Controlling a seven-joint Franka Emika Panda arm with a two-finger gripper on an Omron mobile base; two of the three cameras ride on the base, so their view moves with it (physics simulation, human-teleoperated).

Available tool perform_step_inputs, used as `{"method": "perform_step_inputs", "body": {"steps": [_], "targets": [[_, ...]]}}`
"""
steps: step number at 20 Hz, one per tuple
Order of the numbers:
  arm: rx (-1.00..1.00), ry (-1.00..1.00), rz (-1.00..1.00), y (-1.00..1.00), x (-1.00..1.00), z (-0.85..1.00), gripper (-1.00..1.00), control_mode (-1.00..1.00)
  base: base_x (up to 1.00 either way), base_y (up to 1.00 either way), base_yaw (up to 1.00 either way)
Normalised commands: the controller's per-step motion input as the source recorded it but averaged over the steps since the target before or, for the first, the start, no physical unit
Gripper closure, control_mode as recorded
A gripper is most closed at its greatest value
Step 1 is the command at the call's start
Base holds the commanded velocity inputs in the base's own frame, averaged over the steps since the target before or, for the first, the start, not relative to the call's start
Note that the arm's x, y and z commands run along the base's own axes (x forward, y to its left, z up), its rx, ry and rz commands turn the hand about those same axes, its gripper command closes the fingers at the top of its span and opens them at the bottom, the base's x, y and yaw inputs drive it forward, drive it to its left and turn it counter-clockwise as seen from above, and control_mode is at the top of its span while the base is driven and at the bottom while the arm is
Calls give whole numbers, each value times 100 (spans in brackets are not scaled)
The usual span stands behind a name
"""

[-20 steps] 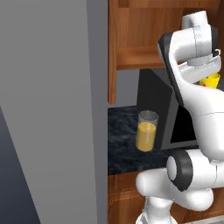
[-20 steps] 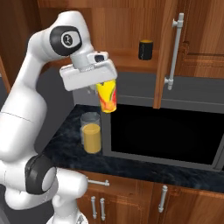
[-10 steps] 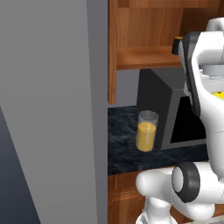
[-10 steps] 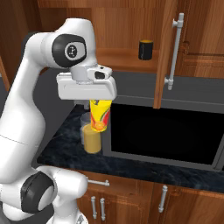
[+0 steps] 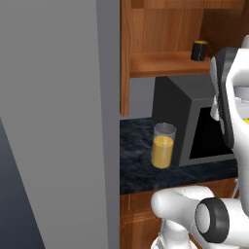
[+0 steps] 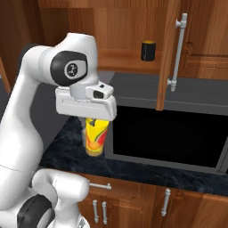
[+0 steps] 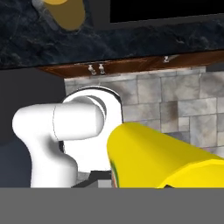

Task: There is a tray on the dining counter. Grab the cup, mug, and pitcher and place them on the tray. The pitcher may be placed next to the tray if it cannot fit the tray.

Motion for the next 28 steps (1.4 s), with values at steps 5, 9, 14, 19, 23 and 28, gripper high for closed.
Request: {"method": "perform_step_inputs", "body": {"steps": [5, 9, 14, 19, 23, 28], "targets": [[0, 4, -7, 0, -18, -33, 100, -100, 0, 0, 0], [0, 0, -6, 0, -31, -26, 100, -100, 0, 0, 0], [0, 0, -1, 0, -8, -6, 100, 100, -65, -8, -3], [0, 0, 0, 0, 0, 0, 100, 100, -99, -29, -3], [0, 0, 0, 0, 0, 0, 100, 100, -64, -45, -15], [0, 0, 0, 0, 0, 0, 100, 100, 4, -49, -74]]}}
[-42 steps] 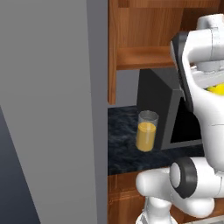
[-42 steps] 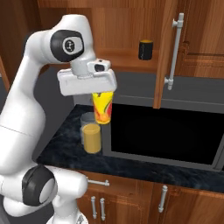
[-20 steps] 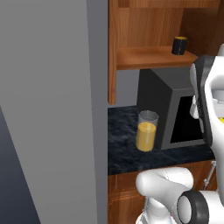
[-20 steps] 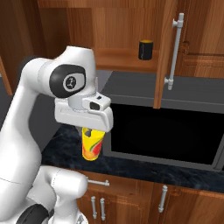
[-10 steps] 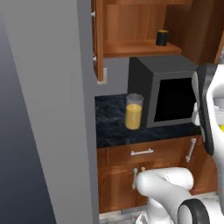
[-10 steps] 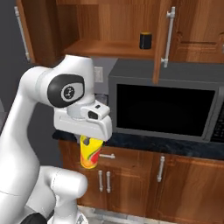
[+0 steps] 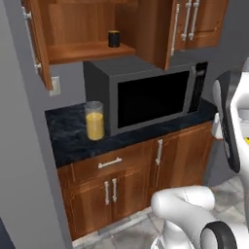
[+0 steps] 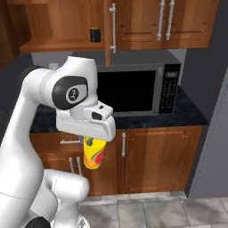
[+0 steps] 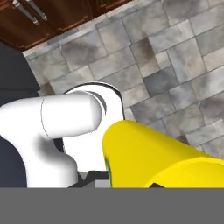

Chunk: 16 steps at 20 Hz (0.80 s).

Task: There is a tray on the dining counter. Grab the cup, mug, and pitcher and place them on the tray. The pitcher may be placed next to the tray if it cannot fit the tray.

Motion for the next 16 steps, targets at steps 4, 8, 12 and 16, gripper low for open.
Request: {"method": "perform_step_inputs", "body": {"steps": [4, 8, 12, 16], "targets": [[0, 0, 0, 0, 0, 0, 100, 100, 6, -55, -86], [0, 0, 0, 0, 0, 0, 100, 100, 0, -65, -83], [0, 0, 0, 0, 0, 0, 100, 100, 0, -63, -83], [0, 0, 0, 0, 0, 0, 100, 100, 0, -59, -81]]}}
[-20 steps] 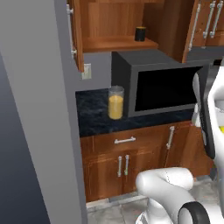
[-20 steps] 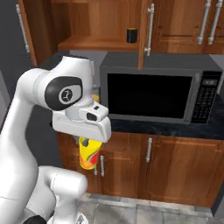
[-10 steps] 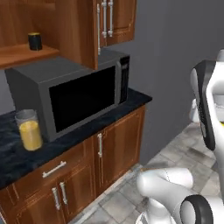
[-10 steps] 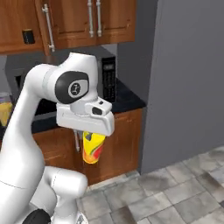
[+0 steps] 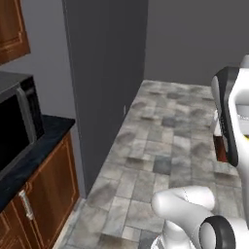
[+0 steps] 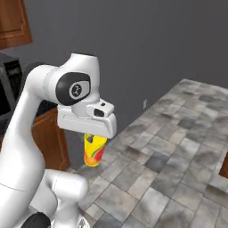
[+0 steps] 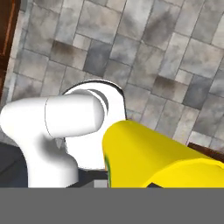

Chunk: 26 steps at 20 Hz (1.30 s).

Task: There is a tray on the dining counter. Grab the cup, mug, and pitcher and place them on the tray. The pitcher may be placed next to the tray if it cannot fit the tray.

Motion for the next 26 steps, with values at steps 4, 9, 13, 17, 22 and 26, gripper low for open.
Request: {"method": "perform_step_inputs", "body": {"steps": [4, 9, 13, 17, 22, 26], "targets": [[0, 0, 0, 0, 0, 0, 100, 100, 0, -60, -75], [0, 0, 0, 0, 0, 0, 100, 100, 5, -55, -67], [0, 0, 0, 0, 0, 0, 100, 100, 58, -31, -26], [0, 0, 0, 0, 0, 0, 100, 100, 79, -25, 0], [0, 0, 0, 0, 0, 0, 100, 100, 90, -2, 0], [0, 0, 0, 0, 0, 0, 100, 100, 100, 25, 0]]}}
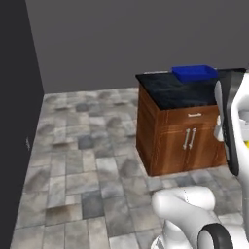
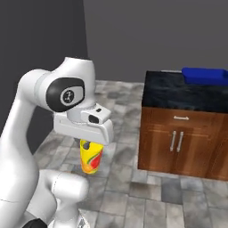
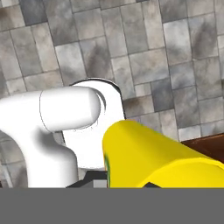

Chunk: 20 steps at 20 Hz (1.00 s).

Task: There is a tray on the dining counter. Grab the cup, mug, and pitcher and place them on the tray. The pitcher may be placed next to the tray if it cannot fit the tray.

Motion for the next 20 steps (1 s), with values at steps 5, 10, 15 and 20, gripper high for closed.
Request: {"method": "perform_step_inputs", "body": {"steps": [5, 10, 15, 20], "targets": [[0, 0, 0, 0, 0, 0, 100, 100, 100, 54, 0], [0, 0, 0, 0, 0, 0, 100, 100, 100, 77, -2], [0, 0, 0, 0, 0, 0, 100, 100, 100, 82, -8], [0, 0, 0, 0, 0, 0, 100, 100, 100, 66, -18]]}}
